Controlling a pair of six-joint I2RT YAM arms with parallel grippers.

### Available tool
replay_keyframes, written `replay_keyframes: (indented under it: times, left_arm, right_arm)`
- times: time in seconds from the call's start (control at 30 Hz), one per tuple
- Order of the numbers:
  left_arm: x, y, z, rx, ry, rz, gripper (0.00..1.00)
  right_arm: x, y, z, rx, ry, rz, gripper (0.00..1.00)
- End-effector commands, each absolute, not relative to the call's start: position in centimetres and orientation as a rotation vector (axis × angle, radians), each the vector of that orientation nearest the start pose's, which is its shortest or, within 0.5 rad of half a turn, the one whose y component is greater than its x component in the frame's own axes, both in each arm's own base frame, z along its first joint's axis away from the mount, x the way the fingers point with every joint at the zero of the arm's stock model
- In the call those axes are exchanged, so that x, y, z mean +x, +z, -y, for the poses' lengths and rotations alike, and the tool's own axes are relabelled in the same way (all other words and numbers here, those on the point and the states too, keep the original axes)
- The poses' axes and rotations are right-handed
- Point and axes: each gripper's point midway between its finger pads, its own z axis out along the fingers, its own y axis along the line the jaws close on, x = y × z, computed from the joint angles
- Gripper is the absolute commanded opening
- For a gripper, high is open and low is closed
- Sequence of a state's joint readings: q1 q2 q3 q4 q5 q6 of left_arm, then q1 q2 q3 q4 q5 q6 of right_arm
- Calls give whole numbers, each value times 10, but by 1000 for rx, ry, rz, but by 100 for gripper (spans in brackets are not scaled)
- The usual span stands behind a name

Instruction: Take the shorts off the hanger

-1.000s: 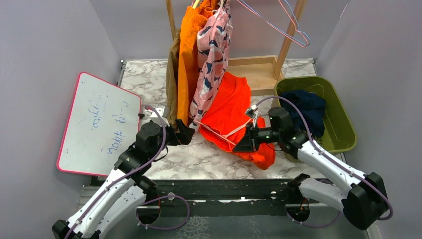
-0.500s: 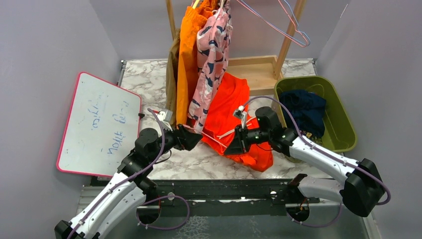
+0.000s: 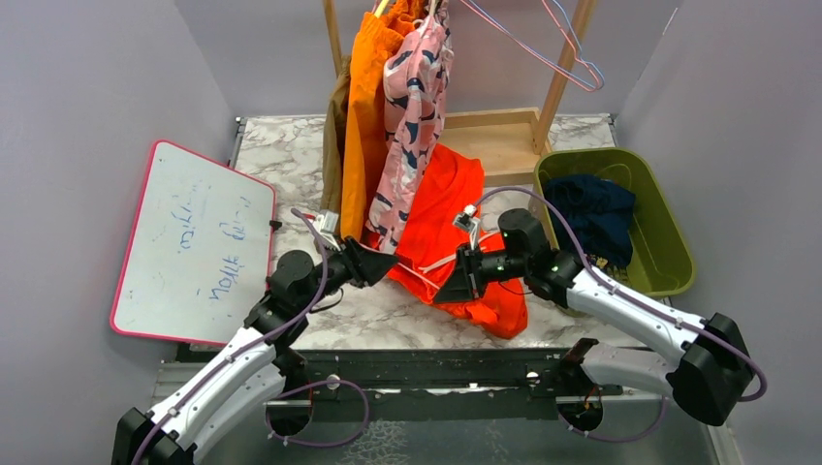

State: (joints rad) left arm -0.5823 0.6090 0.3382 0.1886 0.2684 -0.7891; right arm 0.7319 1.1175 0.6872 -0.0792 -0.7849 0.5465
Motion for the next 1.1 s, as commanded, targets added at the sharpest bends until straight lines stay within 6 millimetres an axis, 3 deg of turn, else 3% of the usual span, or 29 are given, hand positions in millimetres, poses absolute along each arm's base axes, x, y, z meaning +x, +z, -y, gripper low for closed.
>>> replay_keyframes:
  times: [0.0, 0.13, 0.37, 0.53, 0.8, 1.07]
  left_arm:
    - [195, 252, 228, 95, -1322, -1685, 44]
    - [191, 261, 225, 115, -1306, -1677, 34]
    - [187, 285, 212, 142, -1227, -1642, 36]
    - [186, 291, 208, 173, -1179, -1638, 36]
    - [195, 285, 206, 147, -1139, -1651, 40]
    - [211, 299, 199, 68, -1108, -1524, 23]
  right_arm:
    - [117, 225, -305, -830, 1601, -2055, 1]
    - [111, 239, -306, -857, 1651, -2011, 1]
    - [100, 264, -307, -914, 1715, -1930, 1]
    - [94, 278, -306, -939, 1766, -1889, 1]
    - [92, 271, -309, -945, 1776, -1915, 1]
    - [95, 266, -317, -919, 1790, -1944, 1]
